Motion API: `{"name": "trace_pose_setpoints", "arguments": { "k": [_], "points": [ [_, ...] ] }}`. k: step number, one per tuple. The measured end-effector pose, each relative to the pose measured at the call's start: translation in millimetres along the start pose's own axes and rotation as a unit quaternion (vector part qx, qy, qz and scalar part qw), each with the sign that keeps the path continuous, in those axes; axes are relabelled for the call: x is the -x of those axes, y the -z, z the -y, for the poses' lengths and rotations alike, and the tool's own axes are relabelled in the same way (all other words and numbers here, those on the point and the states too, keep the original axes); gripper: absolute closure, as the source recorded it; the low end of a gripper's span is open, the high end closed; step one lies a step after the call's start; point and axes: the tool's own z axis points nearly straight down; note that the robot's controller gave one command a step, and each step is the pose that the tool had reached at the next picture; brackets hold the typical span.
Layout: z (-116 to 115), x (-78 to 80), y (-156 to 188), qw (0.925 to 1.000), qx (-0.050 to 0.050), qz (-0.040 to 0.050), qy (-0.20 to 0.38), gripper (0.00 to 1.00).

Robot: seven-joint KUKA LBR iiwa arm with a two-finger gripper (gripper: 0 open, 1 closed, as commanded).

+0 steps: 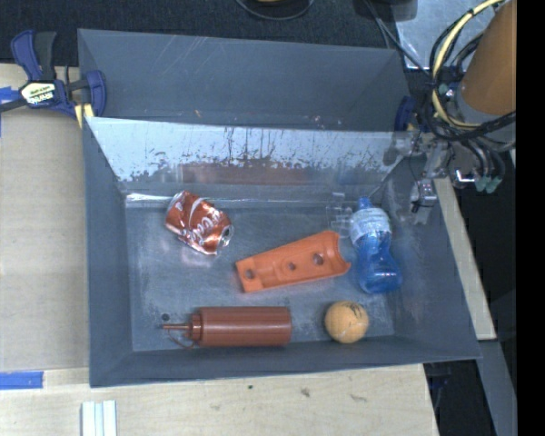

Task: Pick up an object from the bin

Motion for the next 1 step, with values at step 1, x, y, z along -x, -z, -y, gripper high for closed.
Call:
{"name": "trace_pose_setpoints", "arguments": {
  "k": [1],
  "points": [
    [0.0, 0.0, 0.0, 1.0, 0.0, 0.0, 0.0, 0.0]
  ]
}}
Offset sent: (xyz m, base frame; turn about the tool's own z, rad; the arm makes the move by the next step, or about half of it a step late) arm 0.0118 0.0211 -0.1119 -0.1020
